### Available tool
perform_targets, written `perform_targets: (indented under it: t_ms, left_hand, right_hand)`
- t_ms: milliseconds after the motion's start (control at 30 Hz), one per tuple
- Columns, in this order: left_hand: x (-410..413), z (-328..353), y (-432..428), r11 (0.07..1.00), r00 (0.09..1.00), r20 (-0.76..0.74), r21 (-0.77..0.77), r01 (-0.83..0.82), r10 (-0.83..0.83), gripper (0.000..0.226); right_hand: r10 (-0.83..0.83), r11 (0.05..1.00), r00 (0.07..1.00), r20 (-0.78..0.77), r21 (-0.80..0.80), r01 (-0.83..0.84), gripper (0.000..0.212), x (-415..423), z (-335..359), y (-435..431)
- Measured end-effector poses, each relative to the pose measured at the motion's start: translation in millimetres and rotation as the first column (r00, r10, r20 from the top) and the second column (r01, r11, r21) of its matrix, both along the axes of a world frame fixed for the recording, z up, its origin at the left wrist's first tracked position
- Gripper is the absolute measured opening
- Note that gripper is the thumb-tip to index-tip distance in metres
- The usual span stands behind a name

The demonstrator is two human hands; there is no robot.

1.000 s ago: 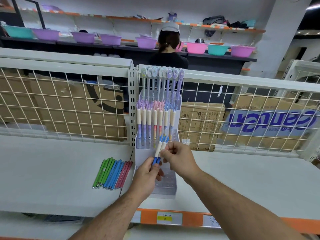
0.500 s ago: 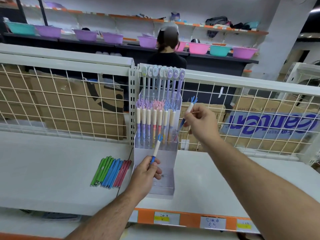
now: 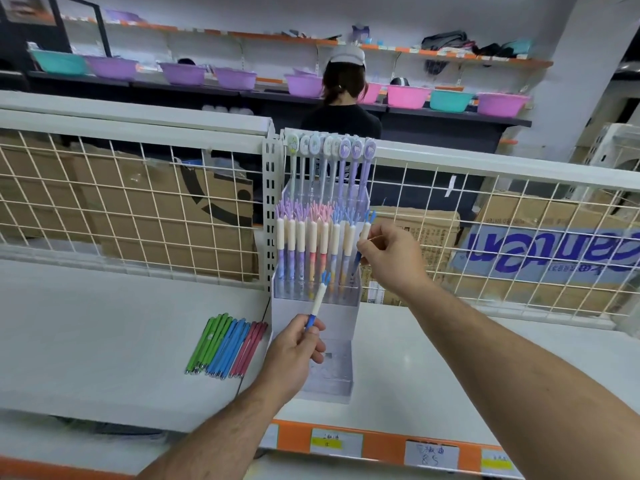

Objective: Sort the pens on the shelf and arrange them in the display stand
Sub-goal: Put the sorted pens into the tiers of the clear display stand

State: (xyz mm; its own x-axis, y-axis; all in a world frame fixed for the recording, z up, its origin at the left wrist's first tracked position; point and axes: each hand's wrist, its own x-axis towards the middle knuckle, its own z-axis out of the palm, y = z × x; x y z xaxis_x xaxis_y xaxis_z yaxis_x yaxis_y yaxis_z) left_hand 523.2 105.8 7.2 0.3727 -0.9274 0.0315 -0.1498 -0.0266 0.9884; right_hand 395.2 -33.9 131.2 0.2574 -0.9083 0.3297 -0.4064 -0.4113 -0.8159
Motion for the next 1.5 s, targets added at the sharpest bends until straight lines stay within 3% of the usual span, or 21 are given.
perform_targets:
  t_ms: [400, 633, 700, 767, 867, 1067, 1167, 1400, 1500]
  left_hand:
    - [0, -2, -1, 1.0, 1.0, 0.007, -0.005, -0.011, 0.011, 0.021]
    - [0, -3, -2, 1.0, 1.0, 0.01, -0.004, -0.009, 0.009, 0.02]
    - [0, -3, -2, 1.0, 1.0, 0.004, -0.009, -0.008, 0.008, 0.02]
    - [1, -4, -3, 1.0, 1.0, -0.006, -0.018, -0.004, 0.004, 0.02]
    - [0, -4, -3, 0.999, 0.999, -0.046, -0.037, 0.008, -0.01, 0.02]
    - [0, -2, -3, 0.999, 0.996, -0.084, -0.042, 0.03, -0.033, 0.021]
    - [0, -2, -1, 0.998, 0.997, -0.055, -0.022, 0.052, -0.053, 0.021]
    - [3, -1, -3, 0.997, 0.996, 0.042, 0.005, 0.074, -0.074, 0.009]
    - [8, -4, -6, 0.997, 0.977, 0.201, 0.009, 0.075, -0.075, 0.015]
  right_hand:
    - [0.022, 1.0, 0.996, -0.083, -0.013, -0.023, 0.014, -2, -5, -2]
    - [-0.06, 0.998, 0.998, 0.032, 0.019, 0.059, 0.004, -10, -26, 14]
    - [-0.074, 0.997, 0.996, 0.053, 0.03, 0.073, 0.014, -11, -40, 28]
    - [0.016, 0.994, 0.999, 0.044, 0.104, -0.021, 0.021, -8, -56, 43]
    - [0.177, 0.96, 0.984, 0.026, 0.215, -0.179, 0.015, 4, -72, 63]
    - [0.164, 0.964, 0.981, 0.103, 0.195, -0.181, 0.013, 19, -73, 72]
    - [0.159, 0.965, 0.977, 0.143, 0.189, -0.184, 0.005, 18, -74, 74]
    - [0.113, 0.984, 0.967, 0.229, 0.108, -0.141, 0.008, 5, -38, 66]
    - [0.077, 0.993, 0.967, 0.243, 0.064, -0.095, 0.007, -8, -10, 51]
